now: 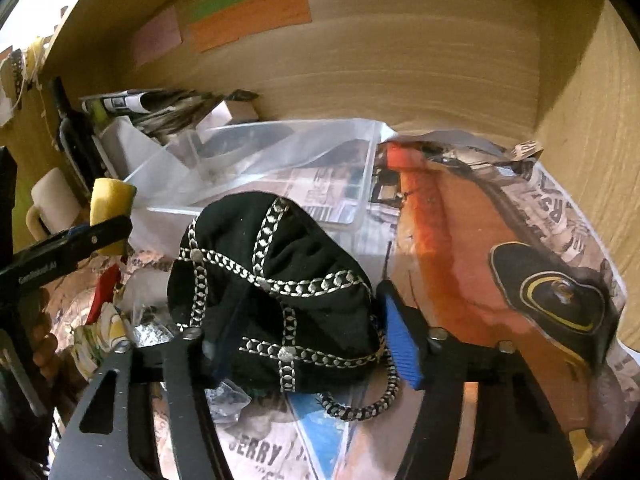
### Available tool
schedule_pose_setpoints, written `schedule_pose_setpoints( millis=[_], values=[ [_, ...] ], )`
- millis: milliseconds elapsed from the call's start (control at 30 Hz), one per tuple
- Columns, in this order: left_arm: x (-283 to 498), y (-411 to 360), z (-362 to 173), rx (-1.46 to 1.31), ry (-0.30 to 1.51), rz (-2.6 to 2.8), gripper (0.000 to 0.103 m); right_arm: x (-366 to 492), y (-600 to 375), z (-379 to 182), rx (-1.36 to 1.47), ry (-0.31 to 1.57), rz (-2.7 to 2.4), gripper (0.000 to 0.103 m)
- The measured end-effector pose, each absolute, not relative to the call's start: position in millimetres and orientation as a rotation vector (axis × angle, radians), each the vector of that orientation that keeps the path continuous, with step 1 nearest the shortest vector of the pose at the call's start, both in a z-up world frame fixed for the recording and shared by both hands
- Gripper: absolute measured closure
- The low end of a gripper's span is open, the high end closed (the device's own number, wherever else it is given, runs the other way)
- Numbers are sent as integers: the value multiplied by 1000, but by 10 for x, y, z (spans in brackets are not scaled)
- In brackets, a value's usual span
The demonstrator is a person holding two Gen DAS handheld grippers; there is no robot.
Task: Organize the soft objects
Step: 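Grasp the yellow sponge with the left tool while the right tool grasps the black chain-patterned beanie, then lower the sponge and beanie into the clear plastic bin and open both tools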
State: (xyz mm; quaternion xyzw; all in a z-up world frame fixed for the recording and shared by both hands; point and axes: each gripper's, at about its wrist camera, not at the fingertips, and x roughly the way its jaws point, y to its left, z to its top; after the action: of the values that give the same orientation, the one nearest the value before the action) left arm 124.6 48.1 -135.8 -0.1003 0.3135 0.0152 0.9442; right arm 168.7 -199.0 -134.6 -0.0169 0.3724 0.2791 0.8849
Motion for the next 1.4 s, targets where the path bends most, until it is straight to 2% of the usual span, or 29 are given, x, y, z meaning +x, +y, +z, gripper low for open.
schedule_pose_setpoints(
  millis=[100,300,600,933,1133,1400],
  values=[
    [1232,486,-1357,-217,640,10,68,1676,-2008,-1328,-23,763,590,69],
    [1096,447,-1276,-209,609,-16,70,1570,-2033,-1193,-16,706,594,79],
    [905,475,-932,-187,505,-5,70,1383,-2086,-783,30,562,606,82],
    [1051,586,-548,-199,437,-2,70,1444,-1942,-385,48,426,622,83],
    [1385,623,-559,-181,481,6,70,1747,-1761,-423,67,450,591,83],
    [1930,497,-904,-86,640,-19,70,2165,-1505,-698,47,589,564,83]
  ],
)
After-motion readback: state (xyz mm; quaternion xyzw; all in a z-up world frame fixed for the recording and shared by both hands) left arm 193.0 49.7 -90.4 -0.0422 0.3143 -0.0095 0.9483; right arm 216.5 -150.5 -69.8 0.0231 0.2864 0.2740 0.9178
